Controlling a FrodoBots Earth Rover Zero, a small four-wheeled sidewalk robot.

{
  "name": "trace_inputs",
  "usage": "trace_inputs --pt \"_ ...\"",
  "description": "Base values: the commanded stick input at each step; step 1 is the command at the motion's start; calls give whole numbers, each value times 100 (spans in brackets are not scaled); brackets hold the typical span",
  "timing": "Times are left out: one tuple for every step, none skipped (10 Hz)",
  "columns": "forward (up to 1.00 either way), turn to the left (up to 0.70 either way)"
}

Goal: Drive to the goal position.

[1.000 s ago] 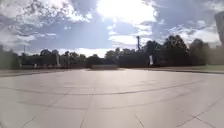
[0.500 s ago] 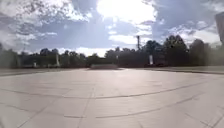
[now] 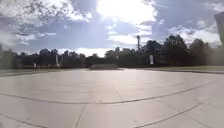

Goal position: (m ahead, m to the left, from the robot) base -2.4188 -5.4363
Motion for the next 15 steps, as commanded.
trace_inputs --pt "55 -1" --pt "55 -1" --pt "54 -1" --pt "55 -1" --pt "55 -1" --pt "55 -1" --pt "55 -1" --pt "55 -1" --pt "55 -1" --pt "55 -1" --pt "54 -1" --pt "55 -1" --pt "55 -1" --pt "55 -1" --pt "55 -1"
